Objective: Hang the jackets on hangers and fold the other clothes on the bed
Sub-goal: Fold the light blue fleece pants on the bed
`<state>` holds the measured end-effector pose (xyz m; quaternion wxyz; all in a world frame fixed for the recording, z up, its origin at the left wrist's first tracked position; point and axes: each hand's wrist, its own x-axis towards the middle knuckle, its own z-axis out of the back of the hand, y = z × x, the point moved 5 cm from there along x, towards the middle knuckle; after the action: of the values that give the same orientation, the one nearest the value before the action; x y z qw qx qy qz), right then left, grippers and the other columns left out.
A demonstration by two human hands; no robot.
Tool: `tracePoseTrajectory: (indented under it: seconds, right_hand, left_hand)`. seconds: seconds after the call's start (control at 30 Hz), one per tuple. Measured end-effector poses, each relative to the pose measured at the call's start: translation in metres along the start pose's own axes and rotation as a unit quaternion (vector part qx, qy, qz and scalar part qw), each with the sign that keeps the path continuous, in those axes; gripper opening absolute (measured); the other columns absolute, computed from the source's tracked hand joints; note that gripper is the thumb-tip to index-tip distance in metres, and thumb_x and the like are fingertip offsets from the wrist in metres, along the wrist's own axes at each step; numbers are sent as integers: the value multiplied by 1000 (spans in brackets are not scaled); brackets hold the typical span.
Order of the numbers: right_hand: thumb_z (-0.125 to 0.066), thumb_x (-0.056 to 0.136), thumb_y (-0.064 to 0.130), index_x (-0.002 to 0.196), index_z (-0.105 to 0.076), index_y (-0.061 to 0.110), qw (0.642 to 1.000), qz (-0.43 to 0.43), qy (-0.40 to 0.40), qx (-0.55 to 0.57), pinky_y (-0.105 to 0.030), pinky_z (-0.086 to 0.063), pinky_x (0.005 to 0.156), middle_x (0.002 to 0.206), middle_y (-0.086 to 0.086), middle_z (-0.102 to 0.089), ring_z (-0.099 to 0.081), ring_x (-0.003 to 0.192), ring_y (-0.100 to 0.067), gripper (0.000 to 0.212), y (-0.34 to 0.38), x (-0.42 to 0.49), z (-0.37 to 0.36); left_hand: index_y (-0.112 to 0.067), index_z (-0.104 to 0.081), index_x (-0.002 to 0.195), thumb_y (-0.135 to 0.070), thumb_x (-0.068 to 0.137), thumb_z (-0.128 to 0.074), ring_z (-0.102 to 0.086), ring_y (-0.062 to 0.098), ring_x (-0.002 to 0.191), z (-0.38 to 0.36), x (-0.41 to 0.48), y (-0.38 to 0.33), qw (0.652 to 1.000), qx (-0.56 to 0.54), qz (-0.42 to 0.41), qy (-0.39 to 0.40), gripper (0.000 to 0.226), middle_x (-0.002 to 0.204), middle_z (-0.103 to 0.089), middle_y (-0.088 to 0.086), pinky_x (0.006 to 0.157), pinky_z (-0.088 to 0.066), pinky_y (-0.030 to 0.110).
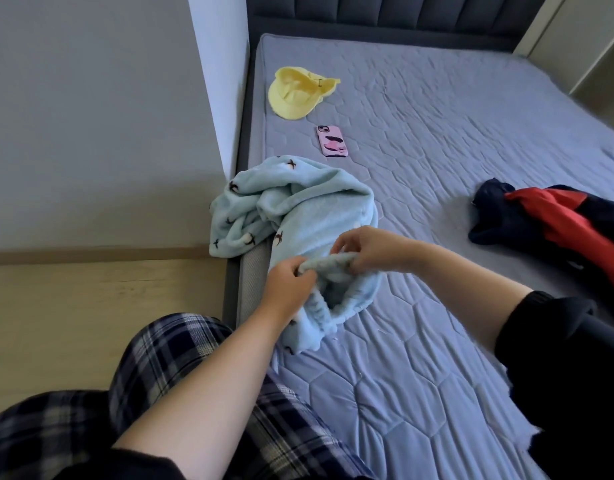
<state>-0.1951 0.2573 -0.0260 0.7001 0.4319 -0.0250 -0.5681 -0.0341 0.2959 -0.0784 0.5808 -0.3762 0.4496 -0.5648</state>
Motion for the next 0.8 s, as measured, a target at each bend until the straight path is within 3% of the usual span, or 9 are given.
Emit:
tracePoseTrajectory:
  seconds: [0.07,0.13,0.23,0.33,0.43,0.57,0.67,0.8]
  right_hand:
    - [-46,77,2,85,-56,29,976,-30,-29,-214,-21,-38,55,85,7,-56,-53,74,-14,30,-4,2,6]
    - [-46,77,6,86,-57,22,956,-62,-85,-274,-25,-37,54,86,3,-57,-52,74,-17,21,-6,5,12]
    - [-45,80,8,76,-51,14,958,-93,-164,-216,-27,-32,52,76,0,-51,-48,73,-22,10,1,11,22]
    - [-42,83,1,63,-39,16,964,-99,-180,-168,-27,-28,49,68,1,-41,-44,76,-24,25,17,11,35]
    - [-44,78,-2,73,-54,10,947,-69,-242,-198,-25,-34,53,71,-4,-50,-51,75,-27,16,38,-3,64]
    - [-46,71,-6,72,-56,7,896,-15,-390,-211,-24,-34,50,65,-6,-51,-52,67,-30,17,88,-34,119]
    - [-50,70,-3,75,-59,6,859,22,-459,-227,-29,-37,55,71,-9,-53,-52,69,-31,14,127,-57,164]
    - [-44,72,-2,82,-61,4,809,29,-551,-203,-31,-39,58,77,-12,-58,-54,71,-33,20,159,-97,224]
  left_hand:
    - [-9,-45,59,-4,83,-52,-32,9,52,-5,-1,-3,1000,-5,-5,24,25,54,-37,-4,51,-29,21]
    - [-12,-39,59,-4,83,-49,-28,6,50,-13,-1,-7,1000,0,-2,13,27,53,-33,-5,48,-26,19]
    - [-17,-35,57,-5,82,-48,-28,5,48,-17,2,-21,1000,1,16,-22,30,51,-32,-11,48,-26,19]
    - [-18,-39,57,-6,79,-51,-34,12,55,0,18,-47,999,29,-2,-35,27,54,-38,-7,51,-29,24]
    - [-17,-47,62,-12,80,-51,-43,18,61,32,39,-88,987,141,-56,-52,19,58,-48,-5,51,-33,26]
    - [-13,-45,60,-6,74,-47,-44,27,64,73,57,-157,961,242,-104,-86,16,60,-47,3,51,-29,30]
    - [-8,-54,64,0,69,-44,-50,31,68,106,62,-215,935,307,-135,-112,14,66,-53,9,51,-37,30]
    - [-13,-47,59,4,71,-45,-48,30,71,167,61,-288,894,392,-132,-175,21,67,-48,5,53,-32,27]
